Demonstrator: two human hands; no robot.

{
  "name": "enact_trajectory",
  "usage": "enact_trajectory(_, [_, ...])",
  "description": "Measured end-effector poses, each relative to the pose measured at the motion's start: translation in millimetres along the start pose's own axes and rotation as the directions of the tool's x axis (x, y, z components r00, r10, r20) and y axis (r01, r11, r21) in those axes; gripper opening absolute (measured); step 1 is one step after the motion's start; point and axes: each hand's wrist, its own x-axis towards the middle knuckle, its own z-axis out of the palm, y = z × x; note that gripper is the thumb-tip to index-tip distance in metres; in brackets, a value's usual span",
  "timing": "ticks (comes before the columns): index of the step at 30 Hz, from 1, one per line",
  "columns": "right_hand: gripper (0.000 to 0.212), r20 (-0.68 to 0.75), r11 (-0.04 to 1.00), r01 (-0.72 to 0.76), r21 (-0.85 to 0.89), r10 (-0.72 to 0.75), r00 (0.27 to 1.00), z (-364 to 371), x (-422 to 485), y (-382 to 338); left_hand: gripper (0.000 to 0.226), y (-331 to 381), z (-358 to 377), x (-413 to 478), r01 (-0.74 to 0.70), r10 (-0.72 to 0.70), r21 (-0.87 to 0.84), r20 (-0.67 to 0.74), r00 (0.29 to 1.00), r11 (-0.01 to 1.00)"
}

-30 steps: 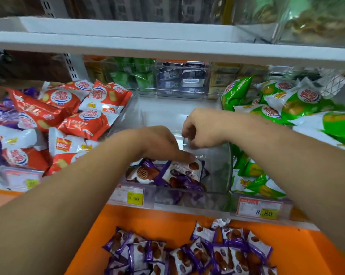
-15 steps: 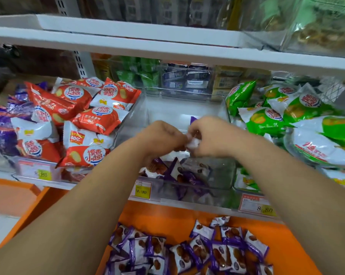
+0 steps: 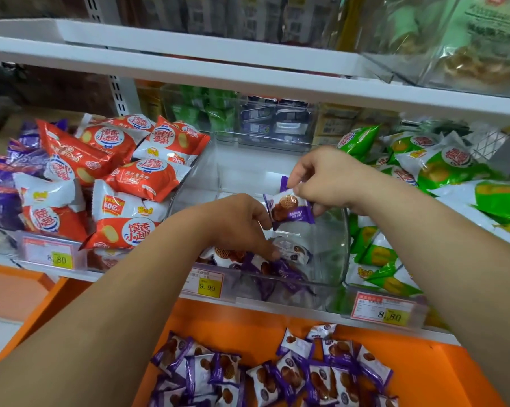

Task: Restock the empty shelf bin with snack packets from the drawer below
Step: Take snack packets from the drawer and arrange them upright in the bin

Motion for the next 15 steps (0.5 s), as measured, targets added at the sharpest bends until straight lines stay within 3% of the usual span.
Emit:
enact_trajectory(4, [0.022, -0.114, 0.998, 0.059, -0.025, -0.062, 0.992, 3.2, -7.8, 1.9, 0.055, 3.0, 4.6, 0.0, -0.042, 0.028, 0.217, 0.066, 0.997, 0.975])
enact_trajectory(12, [0.031, -0.202, 0.992, 0.125, 0.021, -0.118, 0.972, 7.4, -26.2, 18.9, 0.028, -3.1, -13.6, -6.0, -0.095, 0.079, -0.082, -0.182, 0.980, 0.992])
enact_trajectory(15, [0.030, -0.202, 0.992, 0.098, 0.077, -0.081, 0.976, 0.9, -29.5, 17.7, 0.022, 3.2, -19.0, -10.3, -0.020, 0.031, 0.069, -0.169, 0.985, 0.997])
